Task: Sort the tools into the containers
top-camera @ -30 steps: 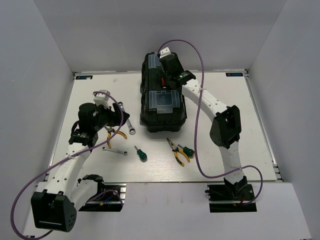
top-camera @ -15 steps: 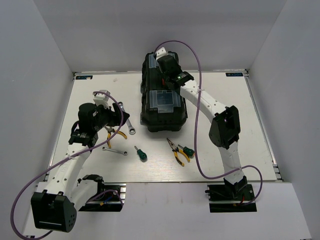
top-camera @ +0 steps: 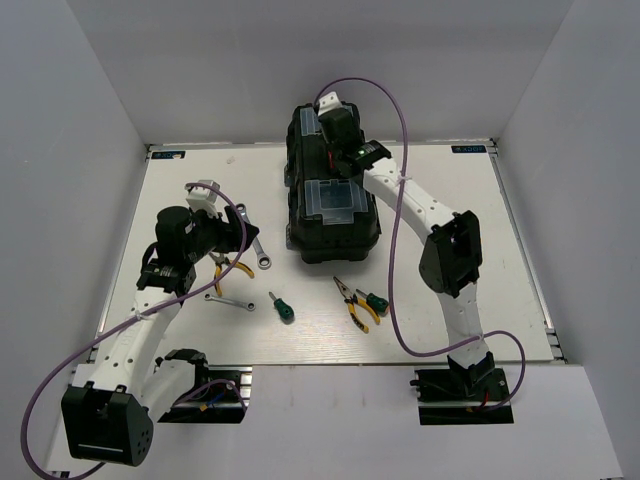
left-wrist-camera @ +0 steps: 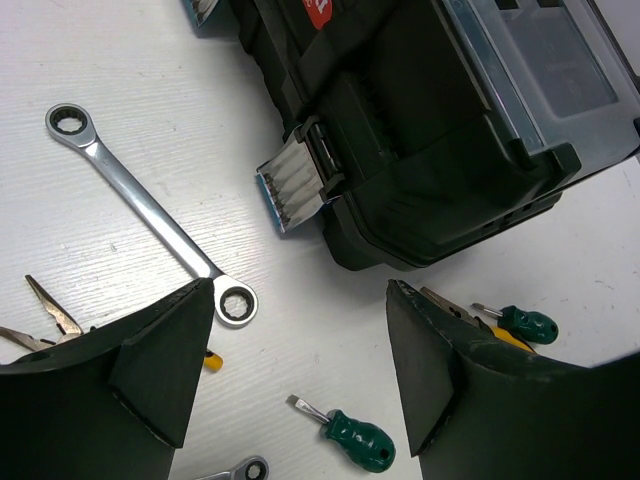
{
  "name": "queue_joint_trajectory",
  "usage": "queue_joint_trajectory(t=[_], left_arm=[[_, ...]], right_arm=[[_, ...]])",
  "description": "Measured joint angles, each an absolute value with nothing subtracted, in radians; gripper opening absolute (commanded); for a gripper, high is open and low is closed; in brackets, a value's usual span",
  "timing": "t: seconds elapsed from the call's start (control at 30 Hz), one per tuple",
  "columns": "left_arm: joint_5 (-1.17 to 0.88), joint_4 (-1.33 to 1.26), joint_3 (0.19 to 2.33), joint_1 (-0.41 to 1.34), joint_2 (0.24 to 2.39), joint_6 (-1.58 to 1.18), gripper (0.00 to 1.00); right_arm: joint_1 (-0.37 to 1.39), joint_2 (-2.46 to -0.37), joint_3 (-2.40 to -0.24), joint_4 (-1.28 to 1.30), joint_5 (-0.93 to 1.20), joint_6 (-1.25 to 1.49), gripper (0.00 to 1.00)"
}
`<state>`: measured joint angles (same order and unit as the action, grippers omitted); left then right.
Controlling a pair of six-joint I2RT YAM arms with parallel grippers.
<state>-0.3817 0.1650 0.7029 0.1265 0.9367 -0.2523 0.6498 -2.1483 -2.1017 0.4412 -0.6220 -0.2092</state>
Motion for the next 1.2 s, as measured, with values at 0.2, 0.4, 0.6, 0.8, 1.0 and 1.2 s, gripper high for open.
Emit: queue_joint_trajectory(t=[0.2,0.4,0.6,0.8,1.0,1.2], left_arm=[[-0.382,0.165,0.703,0.126,0.937,-0.252,0.79],[-0.382,0.165,0.703,0.126,0.937,-0.252,0.79],[-0.382,0.165,0.703,0.126,0.937,-0.252,0.79],[-0.382,0.165,0.703,0.126,0.937,-0.252,0.79],[-0.382,0.165,0.703,0.126,0.937,-0.252,0.79],[-0.382,0.165,0.703,0.126,0.937,-0.252,0.79]], right_arm=[[0.639,-2.148,-2.123,0.480,-0.579,-0.158,0.27],[0.641,-2.148,-2.131,0.498,-0.572,-0.157,0.24],[0.661,-2.148,-2.130,0.479,-0.607,-0.221,0.21],[0.702,-2.148,-2.110,0.408,-0.690,-0.350,0.16],[0.751,-2.149,-2.049,0.264,-0.787,-0.552,0.08],[0.804,-2.155,-1.970,0.072,-0.862,-0.796,0.04]])
